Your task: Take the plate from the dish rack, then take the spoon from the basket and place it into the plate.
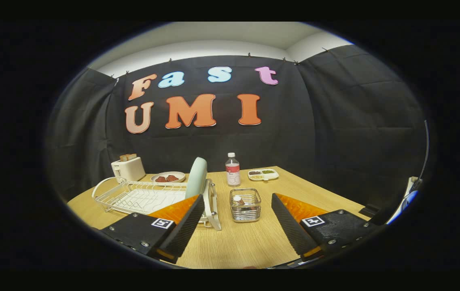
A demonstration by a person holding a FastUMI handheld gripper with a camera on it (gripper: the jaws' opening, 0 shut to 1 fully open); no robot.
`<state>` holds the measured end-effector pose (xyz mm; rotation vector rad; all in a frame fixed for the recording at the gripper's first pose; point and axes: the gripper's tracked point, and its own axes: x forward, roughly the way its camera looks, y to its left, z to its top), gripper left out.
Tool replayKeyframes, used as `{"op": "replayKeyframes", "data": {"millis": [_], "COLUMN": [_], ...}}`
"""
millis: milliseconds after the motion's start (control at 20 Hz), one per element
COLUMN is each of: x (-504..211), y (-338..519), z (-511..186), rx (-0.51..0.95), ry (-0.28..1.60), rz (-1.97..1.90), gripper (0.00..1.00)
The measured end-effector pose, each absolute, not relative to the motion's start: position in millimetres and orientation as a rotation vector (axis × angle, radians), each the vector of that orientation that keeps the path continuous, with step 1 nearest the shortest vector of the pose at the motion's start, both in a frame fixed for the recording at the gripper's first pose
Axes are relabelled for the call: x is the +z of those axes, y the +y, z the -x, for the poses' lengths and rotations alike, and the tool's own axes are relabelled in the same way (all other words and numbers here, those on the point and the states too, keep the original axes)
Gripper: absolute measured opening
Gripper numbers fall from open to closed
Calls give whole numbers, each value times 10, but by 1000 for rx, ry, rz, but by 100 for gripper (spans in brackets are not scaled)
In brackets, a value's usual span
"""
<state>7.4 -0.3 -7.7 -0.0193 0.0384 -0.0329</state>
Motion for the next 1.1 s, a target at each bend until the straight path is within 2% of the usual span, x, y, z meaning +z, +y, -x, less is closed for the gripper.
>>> {"op": "replayKeyframes", "data": {"millis": [500, 900, 950, 1100], "x": [47, 3, -28, -139], "y": [495, 774, 800, 911], "z": [-609, -1138, -1190, -1308], "rx": [60, 81, 80, 91], "ry": [77, 145, 158, 190], "rz": [109, 96, 103, 130], "gripper": [99, 99, 98, 87]}}
